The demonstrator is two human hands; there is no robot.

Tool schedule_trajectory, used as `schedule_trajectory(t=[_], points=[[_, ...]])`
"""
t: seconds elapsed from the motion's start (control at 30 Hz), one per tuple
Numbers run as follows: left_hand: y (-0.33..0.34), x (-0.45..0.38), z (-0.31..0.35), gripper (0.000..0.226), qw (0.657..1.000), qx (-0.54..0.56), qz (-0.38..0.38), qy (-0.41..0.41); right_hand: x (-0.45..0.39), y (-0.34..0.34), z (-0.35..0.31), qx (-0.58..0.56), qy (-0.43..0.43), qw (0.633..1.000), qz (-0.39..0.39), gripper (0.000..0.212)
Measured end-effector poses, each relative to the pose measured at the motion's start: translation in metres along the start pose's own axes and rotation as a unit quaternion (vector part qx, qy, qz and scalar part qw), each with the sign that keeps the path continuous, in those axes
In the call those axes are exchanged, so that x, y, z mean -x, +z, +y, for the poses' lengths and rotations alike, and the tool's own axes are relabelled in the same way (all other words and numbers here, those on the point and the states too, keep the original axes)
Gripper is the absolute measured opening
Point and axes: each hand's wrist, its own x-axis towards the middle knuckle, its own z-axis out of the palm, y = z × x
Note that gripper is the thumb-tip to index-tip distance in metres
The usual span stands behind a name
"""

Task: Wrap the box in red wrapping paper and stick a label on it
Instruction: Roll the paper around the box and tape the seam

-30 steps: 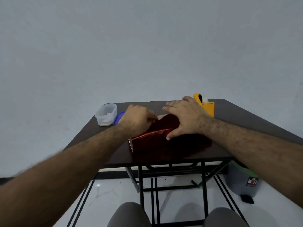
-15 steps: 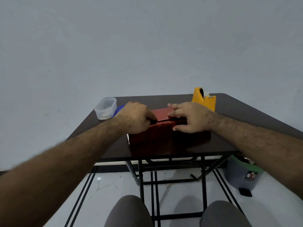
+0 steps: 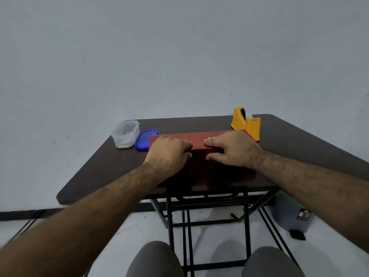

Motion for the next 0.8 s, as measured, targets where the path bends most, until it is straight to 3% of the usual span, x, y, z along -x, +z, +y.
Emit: schedule_trajectory(t=[0.2,0.33,0.4,0.57,0.8], points=[[0.014,-0.003,0.006,0.028,0.998,0.020,0.048,-0.030,-0.002,0.007,0.000,0.007,0.007,1.000,0.011,0.055],[0.022,-0.018,0.013,0.064,0.996,0.074,0.050,0.004,-0.011,0.011,-0.002,0.016,0.025,0.999,0.013,0.050],[0.030,-0.026,0.014,0.063,0.997,0.060,0.033,0.038,-0.014,0.011,0.001,0.001,0.032,0.999,0.024,0.048],[0.043,-0.031,0.008,0.055,0.996,0.045,0.056,0.046,-0.012,0.016,0.019,0.027,0.074,0.997,-0.009,0.091],[0.046,-0.036,0.009,0.049,0.994,0.032,0.096,0.034,-0.005,0.028,0.030,0.124,0.015,0.991,0.045,0.078]])
